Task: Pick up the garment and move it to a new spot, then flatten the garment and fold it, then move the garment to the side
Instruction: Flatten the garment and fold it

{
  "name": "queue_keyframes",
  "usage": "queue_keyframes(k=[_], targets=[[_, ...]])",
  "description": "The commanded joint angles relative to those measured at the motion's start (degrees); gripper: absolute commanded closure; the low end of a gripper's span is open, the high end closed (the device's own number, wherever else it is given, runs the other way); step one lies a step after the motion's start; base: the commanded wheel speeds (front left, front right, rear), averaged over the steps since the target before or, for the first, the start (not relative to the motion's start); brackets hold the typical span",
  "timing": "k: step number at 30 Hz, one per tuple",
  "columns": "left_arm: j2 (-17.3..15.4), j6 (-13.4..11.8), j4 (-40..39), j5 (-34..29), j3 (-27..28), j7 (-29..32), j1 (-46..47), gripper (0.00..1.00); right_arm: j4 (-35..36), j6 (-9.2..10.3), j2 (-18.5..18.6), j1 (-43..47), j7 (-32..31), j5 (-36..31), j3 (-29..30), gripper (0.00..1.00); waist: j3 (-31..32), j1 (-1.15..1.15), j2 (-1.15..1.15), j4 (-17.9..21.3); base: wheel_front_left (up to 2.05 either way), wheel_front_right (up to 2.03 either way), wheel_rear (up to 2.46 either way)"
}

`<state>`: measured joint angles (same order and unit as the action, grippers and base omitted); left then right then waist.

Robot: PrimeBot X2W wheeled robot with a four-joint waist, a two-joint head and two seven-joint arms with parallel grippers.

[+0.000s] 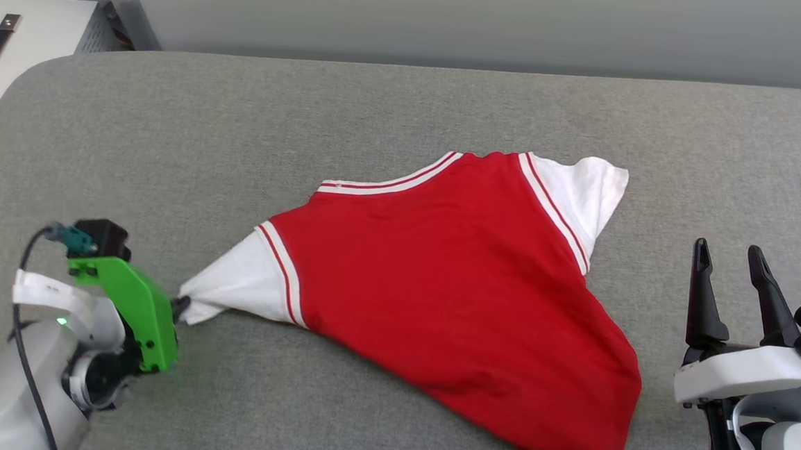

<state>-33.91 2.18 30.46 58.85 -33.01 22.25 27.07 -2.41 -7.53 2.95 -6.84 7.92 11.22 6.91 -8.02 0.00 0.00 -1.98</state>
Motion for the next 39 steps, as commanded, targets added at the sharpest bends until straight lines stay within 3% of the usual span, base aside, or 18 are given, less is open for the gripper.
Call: queue_keyframes(k=[1, 4, 6, 13, 18, 23, 25, 29, 39], targets=[[0.6, -0.4, -0.6, 0.0, 0.0, -0.4, -1.2, 1.0, -0.1, 0.04, -0.1, 0.7, -0.3, -0.5, 0.1, 0.0, 0.2, 0.0, 0.0, -0.4, 0.0, 0.0, 0.0], [1.5, -1.0, -1.5, -0.3, -0.1, -2.4, -2.1, 1.0, -0.5, 0.04, -0.1, 0.9, -0.7, -0.6, 0.2, 0.0, 0.7, 0.0, 0.0, -0.9, 0.0, 0.0, 0.0], [1.8, -1.4, -2.0, -1.4, 0.0, -4.8, -2.4, 0.0, -0.6, 0.04, -0.1, 1.1, -1.0, -0.7, 0.4, 0.0, 1.1, 0.0, 0.0, -1.2, 0.0, 0.0, 0.0], [2.6, -3.2, -5.8, -5.0, 3.4, -20.2, -3.6, 0.0, -0.2, 0.04, -0.1, 2.4, -2.3, -1.1, 1.6, 0.0, 3.4, 0.0, 0.0, -3.2, 0.0, 0.0, 0.0], [4.1, -2.6, -12.5, -8.7, 5.0, -34.5, -8.4, 0.0, 0.1, 0.04, -0.1, 3.7, -3.7, -1.6, 1.7, 0.0, 5.0, 0.0, 0.0, -4.7, 0.0, 0.0, 0.0], [7.9, -5.3, -20.6, -15.1, 9.5, -37.2, -14.2, 0.0, 1.0, 0.04, 0.1, 4.0, -5.8, -2.5, 1.8, 0.0, 4.8, 0.0, 0.0, -6.4, 0.0, 0.0, 0.0], [10.0, -5.3, -24.4, -18.9, 12.2, -37.2, -16.4, 0.0, 1.4, 0.04, 1.0, 3.8, -7.9, -2.8, 1.4, 0.0, 4.3, 0.0, 0.0, -7.3, 0.0, 0.0, 0.0], [12.7, -3.3, -26.9, -24.4, 13.7, -37.2, -19.2, 0.0, 1.5, 0.04, 5.6, 1.7, -16.6, -2.2, -0.2, 0.0, 2.7, 0.0, 0.0, -9.0, 0.0, 0.0, 0.0], [17.7, 1.4, -25.0, -29.5, 16.2, -37.2, -17.6, 0.0, -4.9, 0.04, 18.8, -15.2, -52.4, 7.0, -3.9, 0.0, -4.0, 0.0, 0.0, -13.6, 0.0, 0.0, 0.0]])
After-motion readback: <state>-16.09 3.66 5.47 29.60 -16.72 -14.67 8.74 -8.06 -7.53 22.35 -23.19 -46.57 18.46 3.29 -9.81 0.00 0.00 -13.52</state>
